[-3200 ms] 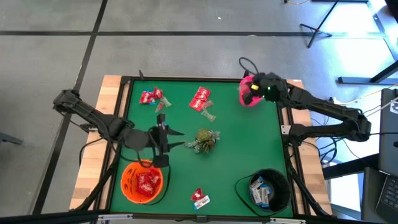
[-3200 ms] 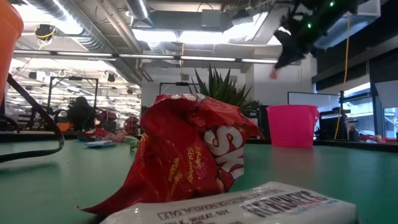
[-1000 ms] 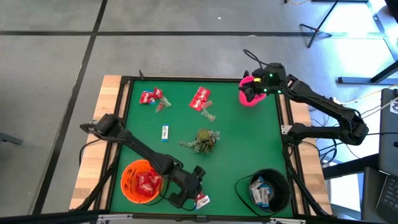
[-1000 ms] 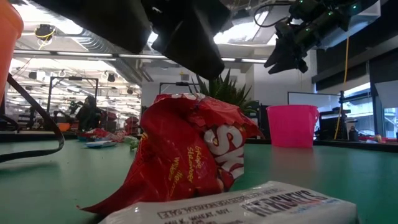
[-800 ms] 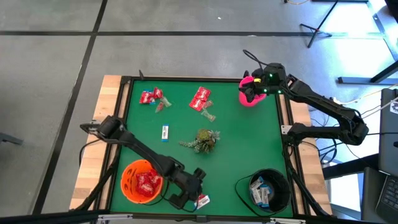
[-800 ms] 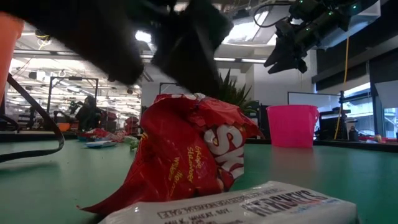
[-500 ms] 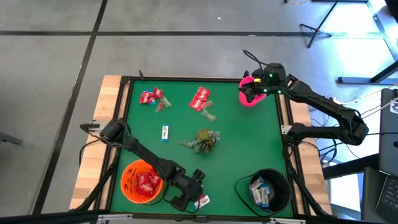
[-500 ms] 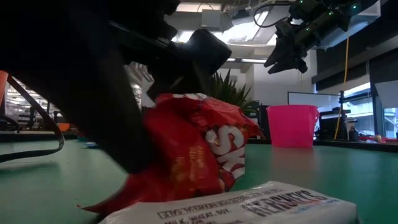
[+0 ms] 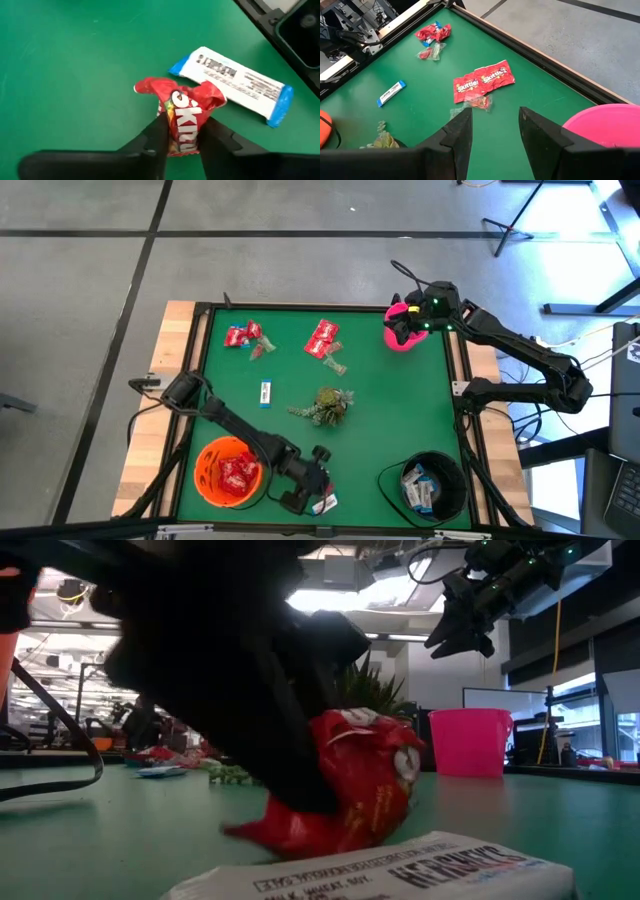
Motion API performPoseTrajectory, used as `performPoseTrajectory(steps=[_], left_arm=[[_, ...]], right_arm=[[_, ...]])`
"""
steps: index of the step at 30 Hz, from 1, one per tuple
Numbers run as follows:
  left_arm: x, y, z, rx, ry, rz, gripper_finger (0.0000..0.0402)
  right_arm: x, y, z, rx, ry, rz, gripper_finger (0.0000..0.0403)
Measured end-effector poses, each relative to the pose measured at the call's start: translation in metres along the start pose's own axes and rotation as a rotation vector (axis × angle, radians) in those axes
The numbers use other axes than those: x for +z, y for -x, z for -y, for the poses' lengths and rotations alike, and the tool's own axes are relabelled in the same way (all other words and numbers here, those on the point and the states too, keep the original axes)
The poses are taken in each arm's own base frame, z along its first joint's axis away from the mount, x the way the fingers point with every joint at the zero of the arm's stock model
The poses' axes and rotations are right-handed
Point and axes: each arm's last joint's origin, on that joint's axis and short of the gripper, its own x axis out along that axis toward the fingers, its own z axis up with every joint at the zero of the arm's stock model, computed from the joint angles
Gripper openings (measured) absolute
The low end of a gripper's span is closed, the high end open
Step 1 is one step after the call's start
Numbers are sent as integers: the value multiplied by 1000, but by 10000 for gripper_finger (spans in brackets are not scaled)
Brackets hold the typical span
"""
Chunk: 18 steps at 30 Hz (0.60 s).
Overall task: Sort candy
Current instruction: Put the red candy into the orange bucket
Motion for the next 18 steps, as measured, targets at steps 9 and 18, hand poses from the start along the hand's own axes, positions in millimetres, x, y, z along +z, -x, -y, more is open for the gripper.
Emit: performPoseTrajectory(steps=[9, 18], left_arm=[[9, 34, -19, -10, 67, -23, 18], [23, 161, -29, 89, 153, -9, 5]], right_arm=[[0, 0, 0, 3, 1, 0, 156], [0, 0, 0, 8, 0, -2, 156]])
